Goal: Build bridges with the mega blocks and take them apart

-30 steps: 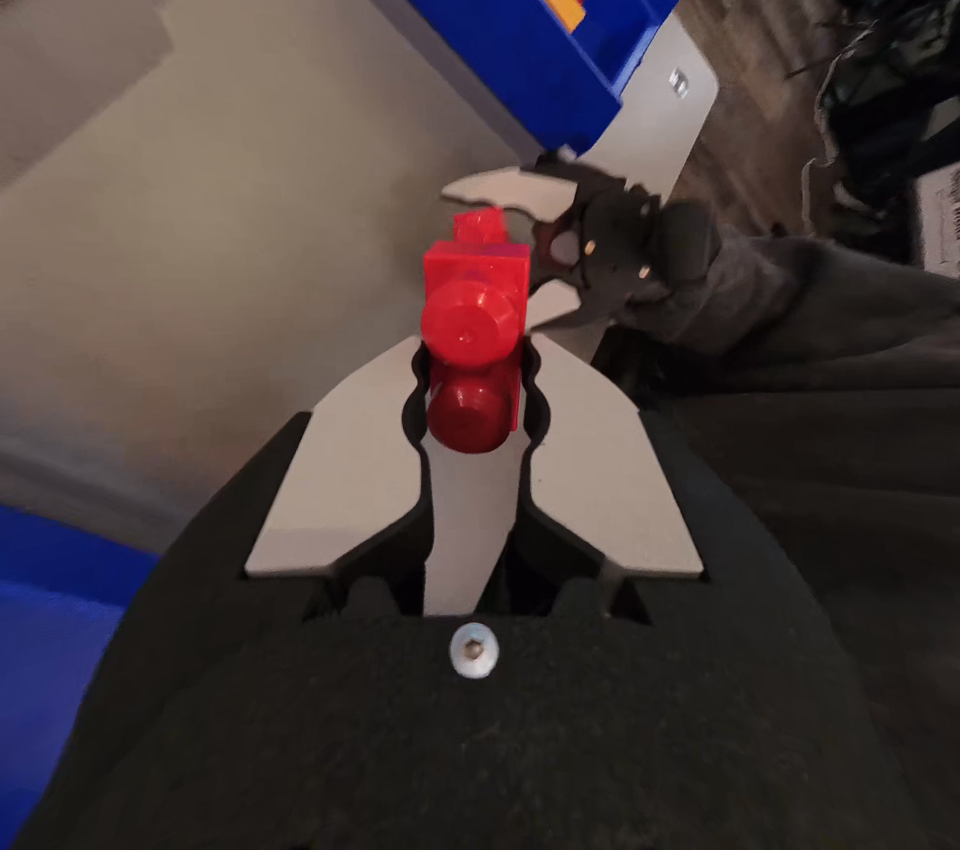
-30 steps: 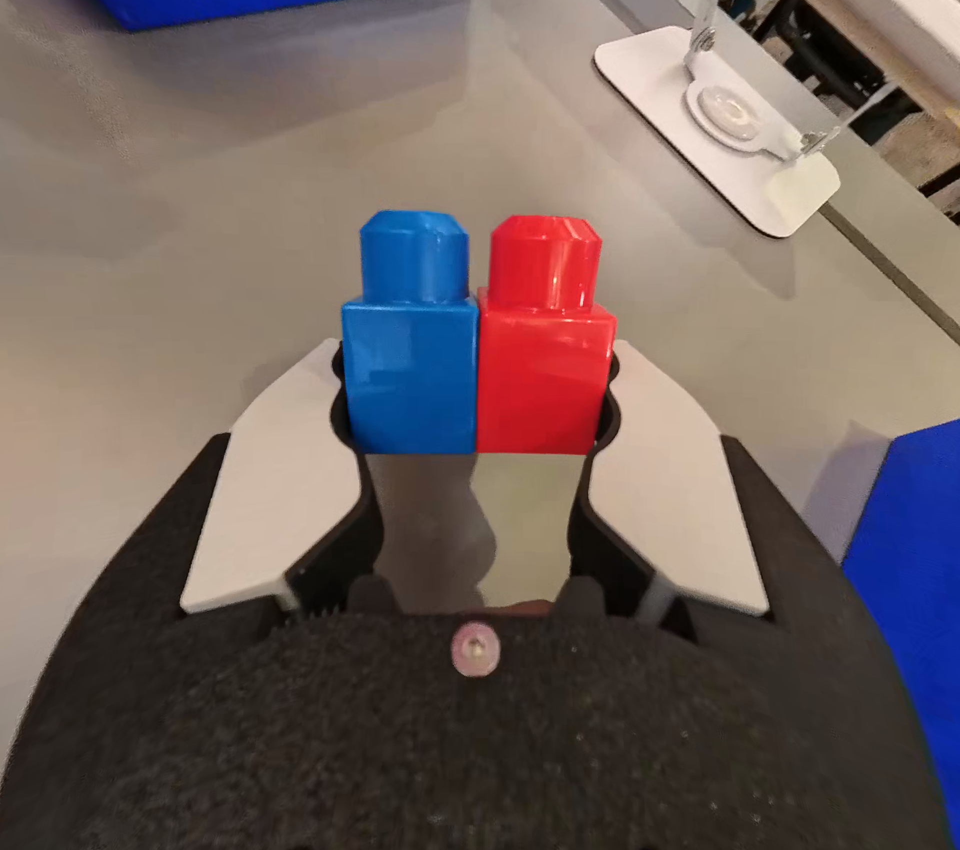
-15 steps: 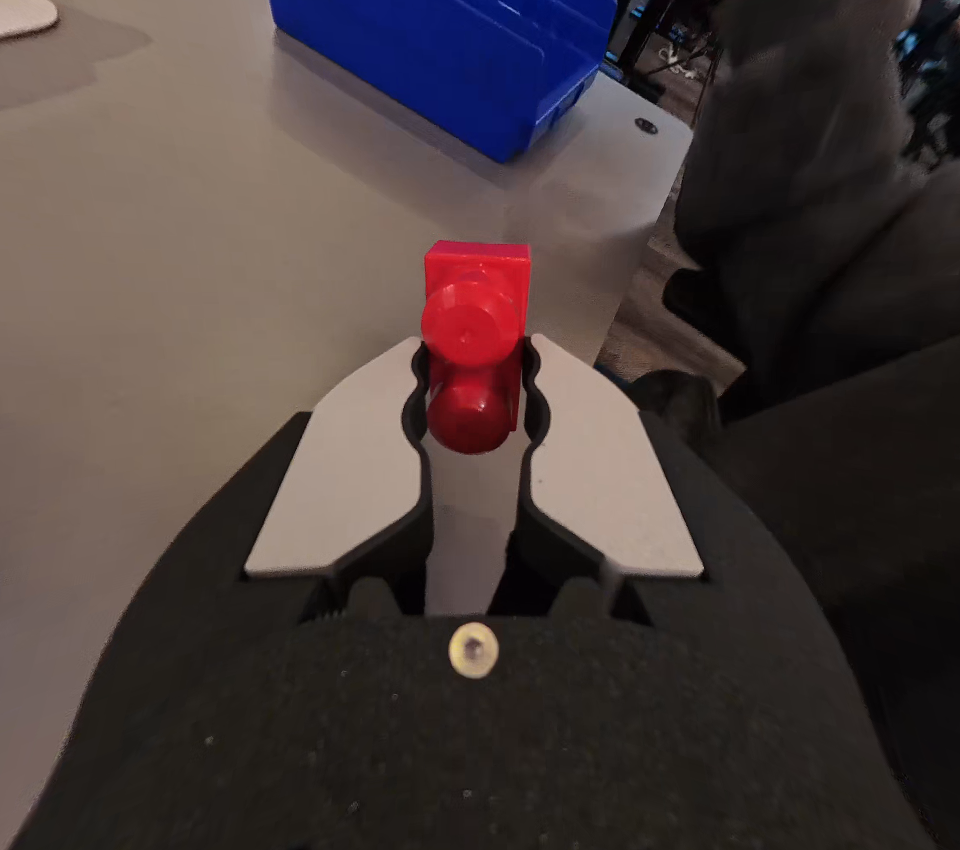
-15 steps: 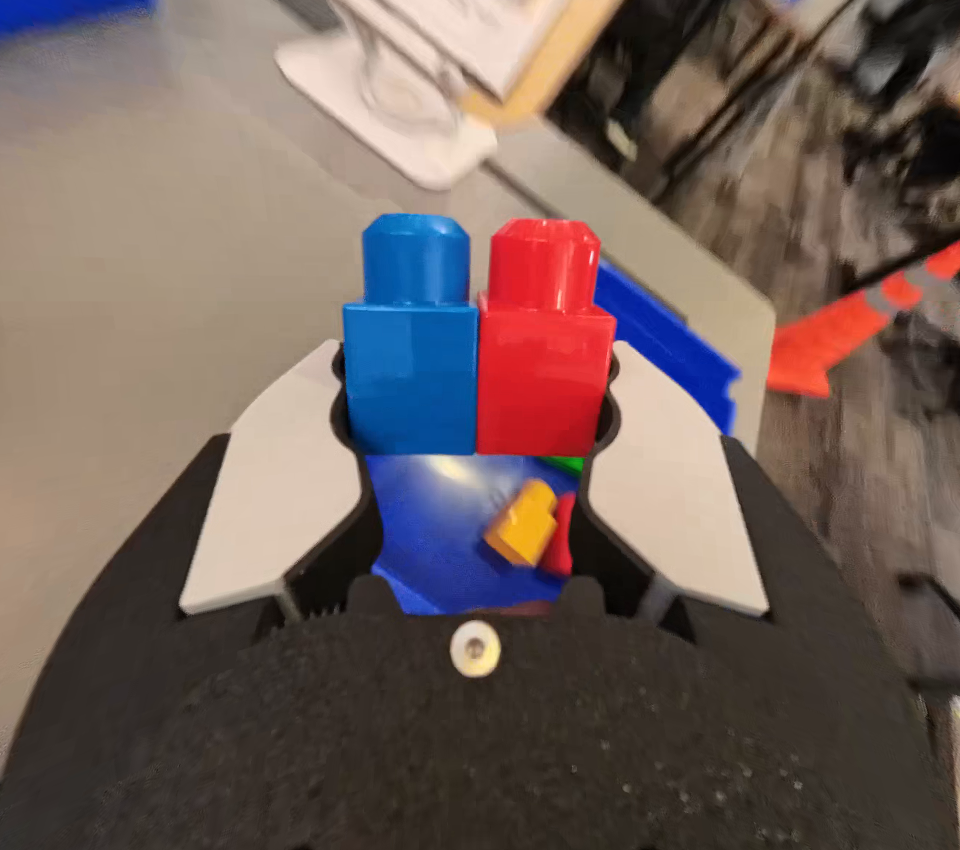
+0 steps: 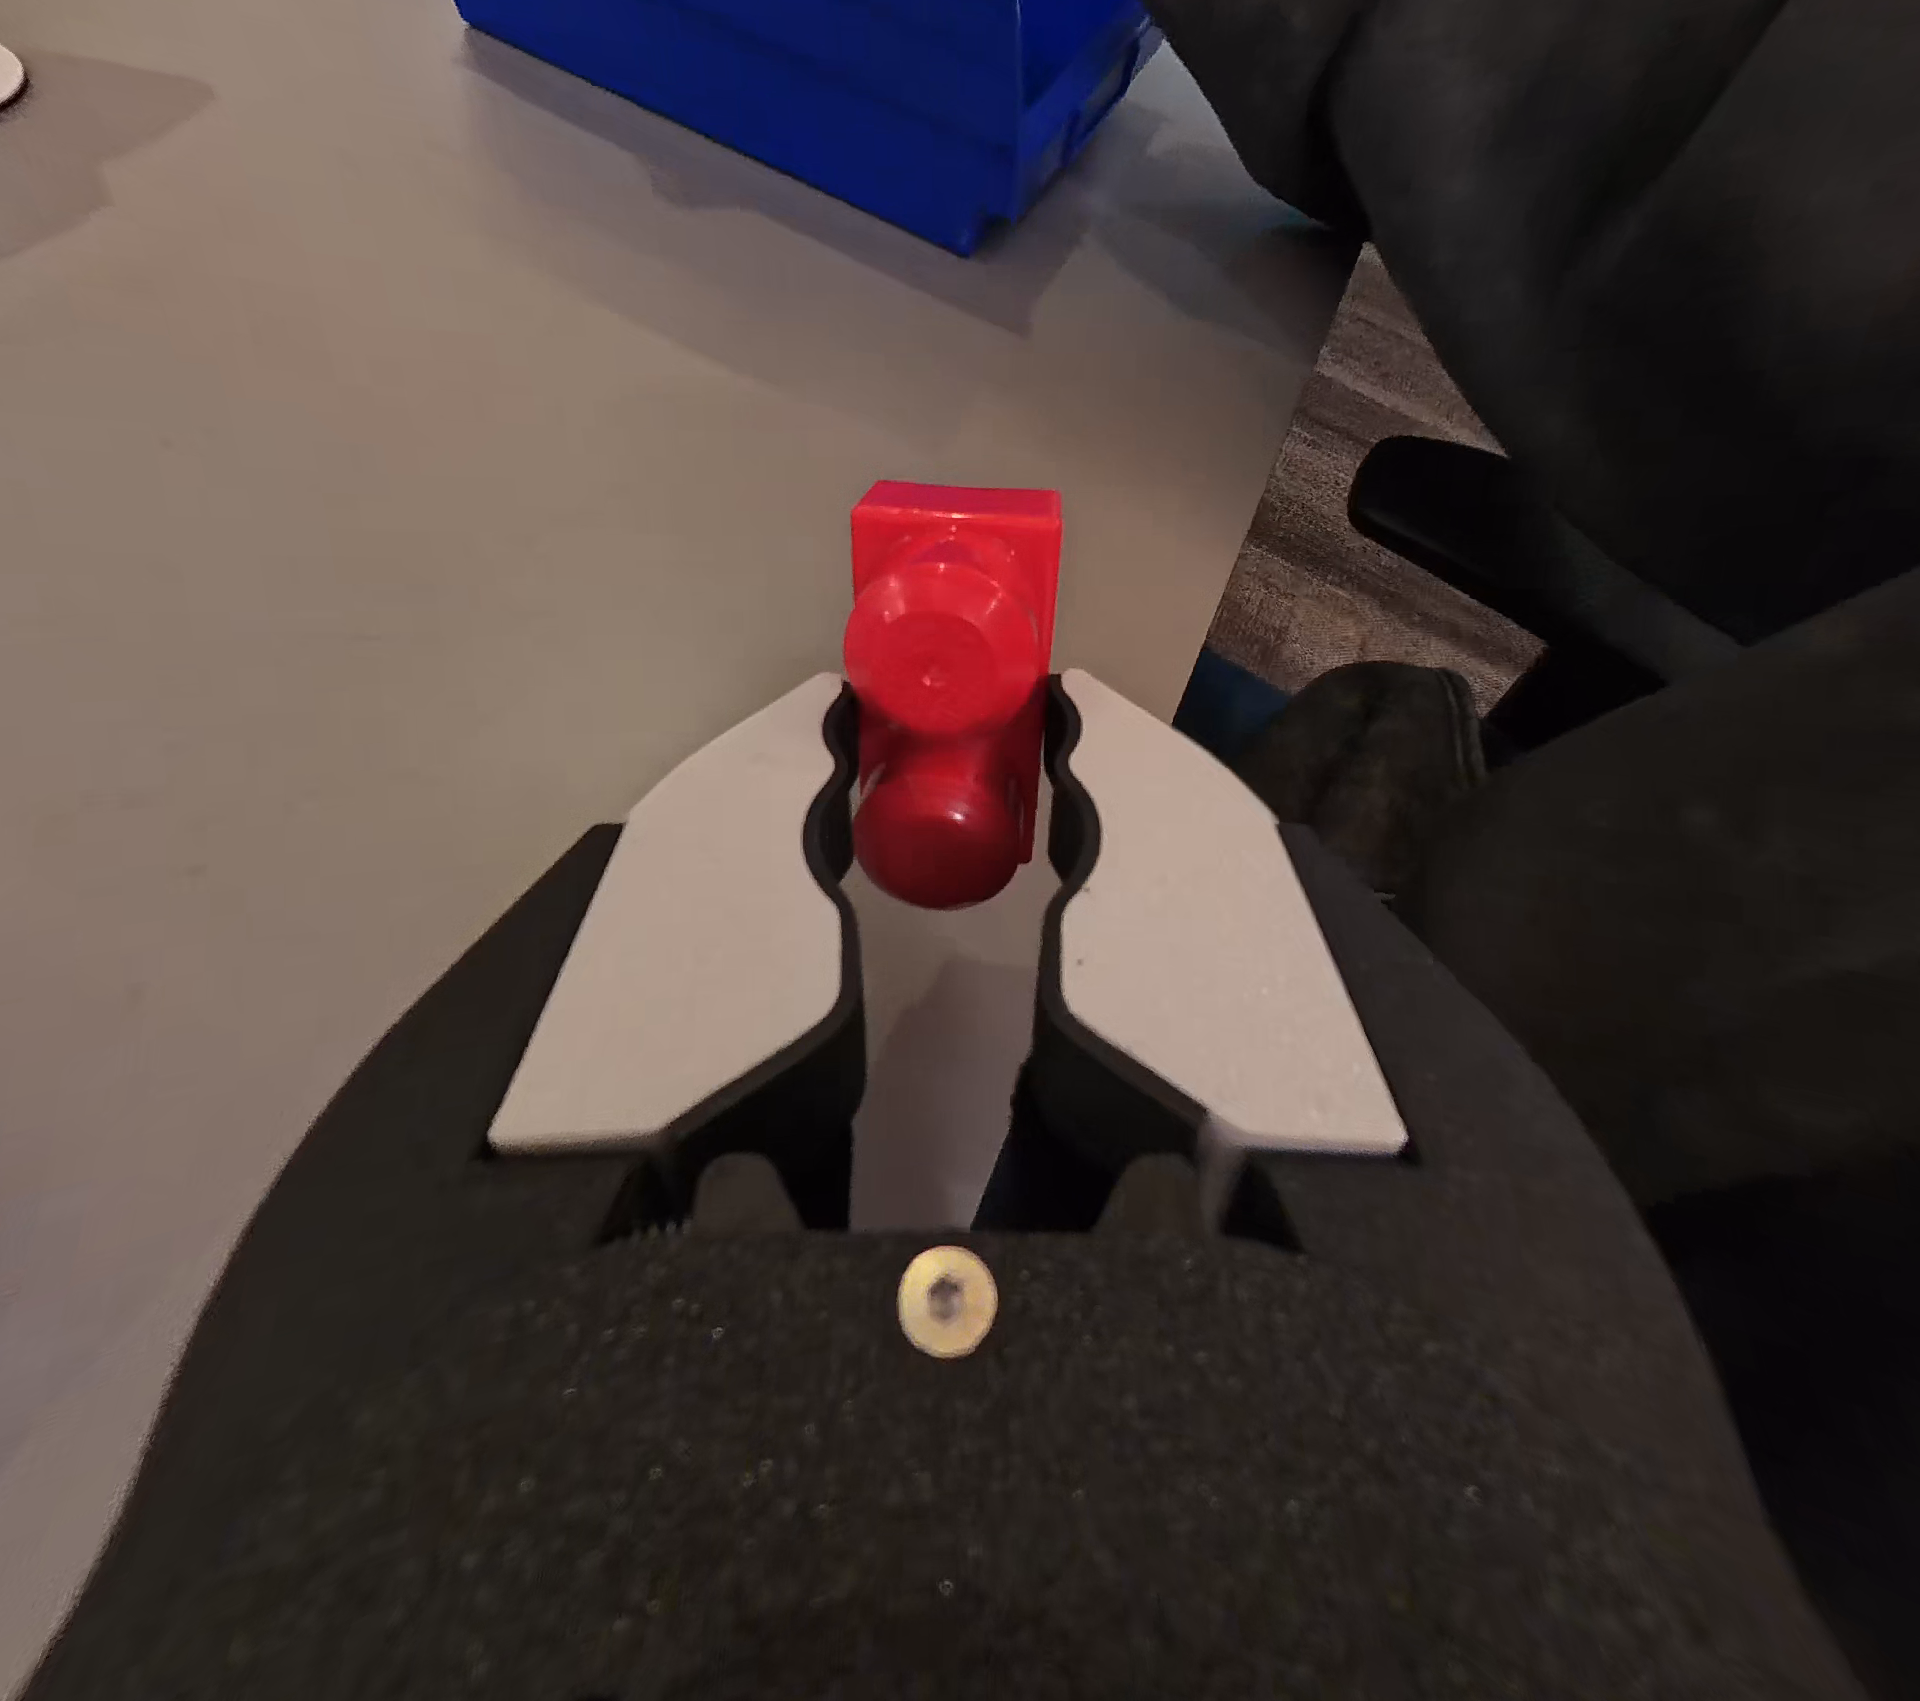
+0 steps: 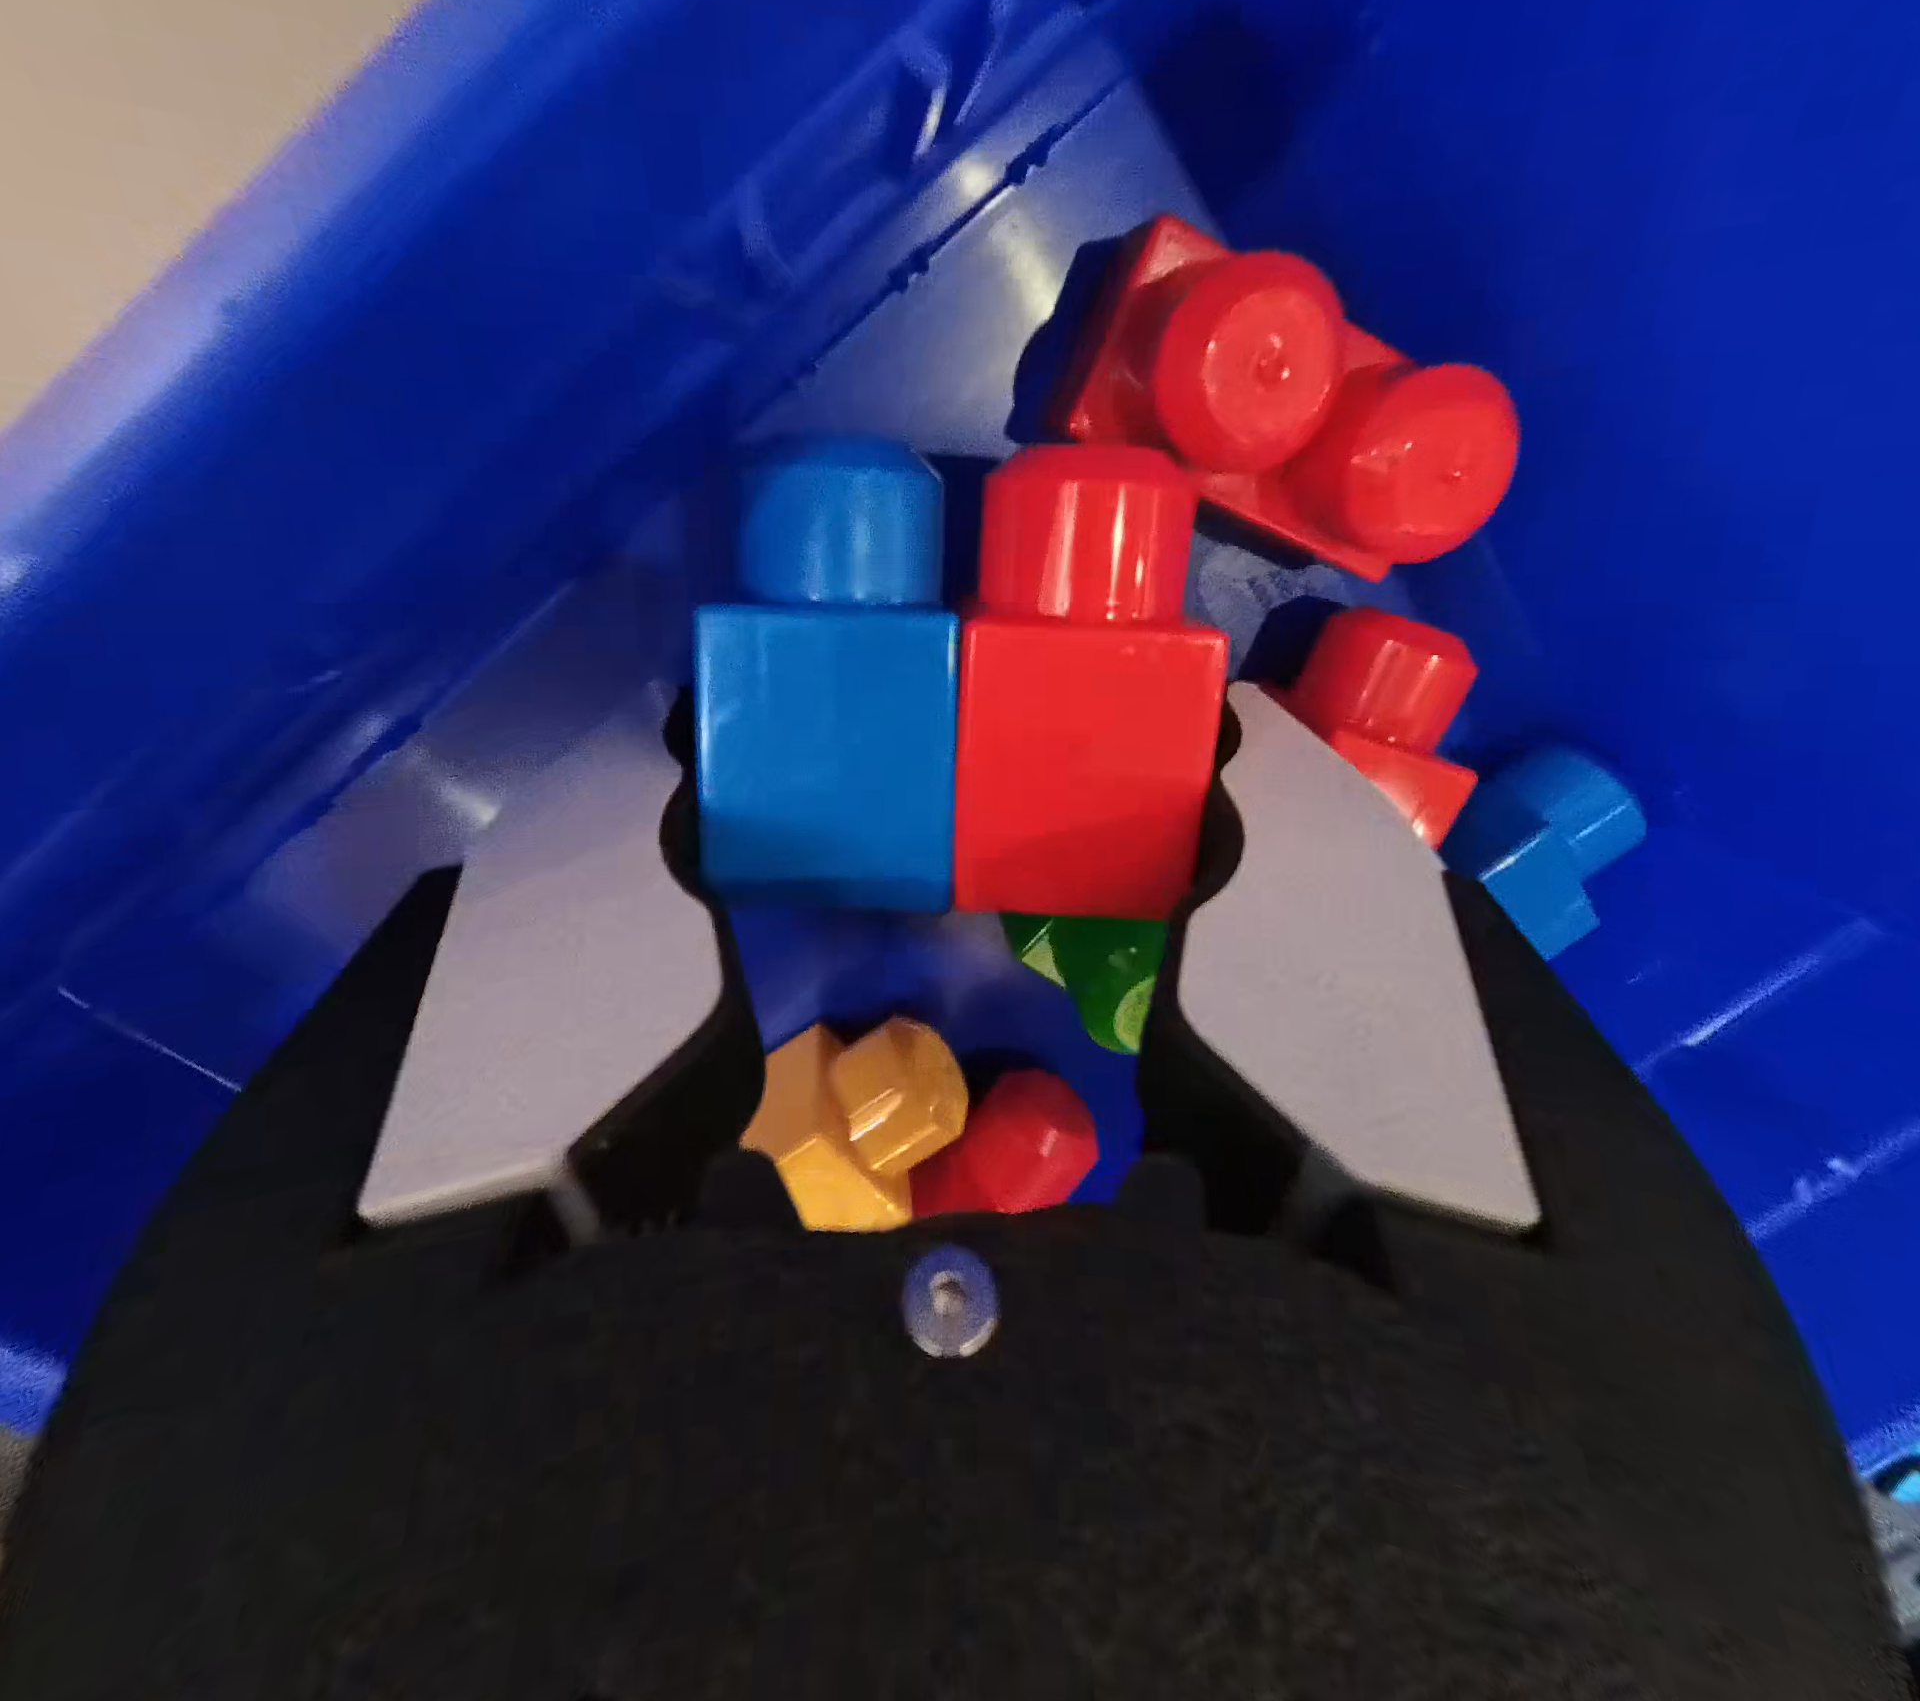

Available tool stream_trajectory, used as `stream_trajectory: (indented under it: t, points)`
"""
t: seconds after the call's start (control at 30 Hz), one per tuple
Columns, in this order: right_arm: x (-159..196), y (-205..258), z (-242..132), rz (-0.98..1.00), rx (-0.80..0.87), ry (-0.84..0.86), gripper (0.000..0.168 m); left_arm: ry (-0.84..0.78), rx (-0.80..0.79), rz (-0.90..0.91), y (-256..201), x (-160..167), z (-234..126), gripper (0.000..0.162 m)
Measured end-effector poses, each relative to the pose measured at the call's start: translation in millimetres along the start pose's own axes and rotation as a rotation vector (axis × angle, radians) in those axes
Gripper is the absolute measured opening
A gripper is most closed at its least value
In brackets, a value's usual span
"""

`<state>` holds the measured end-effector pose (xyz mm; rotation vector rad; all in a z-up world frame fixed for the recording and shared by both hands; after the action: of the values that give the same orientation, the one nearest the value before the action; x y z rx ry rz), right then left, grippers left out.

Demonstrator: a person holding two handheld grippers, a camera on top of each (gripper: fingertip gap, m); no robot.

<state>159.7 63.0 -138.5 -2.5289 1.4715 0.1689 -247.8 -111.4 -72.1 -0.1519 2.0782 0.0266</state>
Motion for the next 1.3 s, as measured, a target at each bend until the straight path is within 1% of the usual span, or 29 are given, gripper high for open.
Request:
stream_trajectory:
  t: [0.1, 0.2, 0.3, 0.37, 0.4, 0.47, 0.53, 0.57, 0.6, 0.67, 0.73, 0.8, 0.83, 0.9, 1.0, 1.1, 1.2, 1.3]
  points:
    - [4, -2, 2, -0.015, -0.025, 0.039, 0.092, 0.002, 0.011, -0.028, 2, 4, -1, 0.033]
    - [5, 1, 5, -0.03, -0.074, 0.037, 0.092, 0.013, 0.02, -0.05, 3, 9, 0, 0.033]
    - [7, -3, -1, -0.025, -0.05, 0.014, 0.097, 0.023, 0.021, -0.052, 2, 10, 1, 0.033]
    - [9, -6, -23, 0.016, -0.014, -0.056, 0.095, 0.035, 0.013, -0.039, 2, 11, 1, 0.033]
    - [11, -5, -40, 0.045, 0.009, -0.122, 0.094, 0.042, 0.004, -0.029, 2, 11, 1, 0.033]
    - [16, 5, -84, 0.102, 0.068, -0.341, 0.092, 0.054, -0.02, -0.01, 3, 12, 0, 0.033]
    - [22, 35, -128, 0.152, 0.059, -0.621, 0.084, 0.067, -0.032, -0.004, 5, 13, 0, 0.033]
    - [26, 60, -144, 0.172, 0.0, -0.75, 0.079, 0.071, -0.033, -0.006, 6, 13, 0, 0.033]
    - [31, 92, -152, 0.174, -0.098, -0.843, 0.074, 0.074, -0.031, -0.008, 7, 14, 0, 0.033]
    - [41, 167, -153, 0.126, -0.347, -0.95, 0.074, 0.092, -0.025, -0.012, 9, 15, 2, 0.033]
    - [48, 237, -138, 0.102, -0.564, -1.053, 0.066, 0.109, -0.035, -0.005, 12, 16, 3, 0.033]
    - [56, 288, -111, 0.105, -0.688, -1.007, 0.064, 0.14, -0.048, 0.012, 18, 17, 4, 0.033]
    - [58, 304, -101, 0.121, -0.722, -0.984, 0.06, 0.166, -0.059, 0.022, 23, 16, 5, 0.033]
    - [60, 327, -94, 0.112, -0.763, -0.964, 0.058, 0.242, -0.081, 0.038, 39, 11, 9, 0.033]
    - [61, 337, -89, 0.081, -0.729, -0.958, 0.058, 0.379, -0.07, 0.059, 71, -1, 27, 0.033]
    - [62, 335, -81, 0.085, -0.714, -0.922, 0.055, 0.619, -0.114, 0.126, 112, -3, 57, 0.033]
    - [64, 332, -81, 0.101, -0.725, -0.922, 0.052, 0.788, -0.132, 0.147, 141, -1, 88, 0.033]
    - [66, 327, -82, 0.1, -0.688, -0.933, 0.052, 0.85, -0.15, 0.143, 156, -4, 108, 0.033]
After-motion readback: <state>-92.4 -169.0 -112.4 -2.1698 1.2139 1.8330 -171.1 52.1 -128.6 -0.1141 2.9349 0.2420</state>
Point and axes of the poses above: each gripper's, where its closed fingertips meet, z out along the fingers, x out of its underside, y = z × x across the jaws, the point moved 5 cm from there along -z, back along the fingers, and after that the axes turned 9 degrees about z, right-handed, at the moved point
